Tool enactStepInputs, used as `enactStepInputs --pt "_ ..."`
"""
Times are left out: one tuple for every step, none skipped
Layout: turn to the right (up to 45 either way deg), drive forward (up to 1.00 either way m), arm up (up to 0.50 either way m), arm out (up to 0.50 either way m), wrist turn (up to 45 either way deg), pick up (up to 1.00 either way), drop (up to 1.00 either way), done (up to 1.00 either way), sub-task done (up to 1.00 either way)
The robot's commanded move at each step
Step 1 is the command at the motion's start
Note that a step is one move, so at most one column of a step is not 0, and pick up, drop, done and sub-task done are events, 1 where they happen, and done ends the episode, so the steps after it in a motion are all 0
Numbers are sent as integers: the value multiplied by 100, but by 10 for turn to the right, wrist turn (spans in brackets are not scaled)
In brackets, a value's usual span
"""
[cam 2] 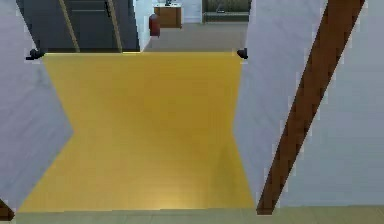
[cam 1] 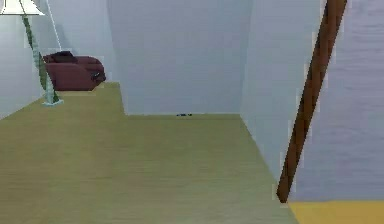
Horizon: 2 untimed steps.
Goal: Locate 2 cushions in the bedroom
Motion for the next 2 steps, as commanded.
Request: enactStepInputs --pt "0 75 0 0 0 0 0 0 0" --pt "-450 0 0 0 0 0 0 0 0"
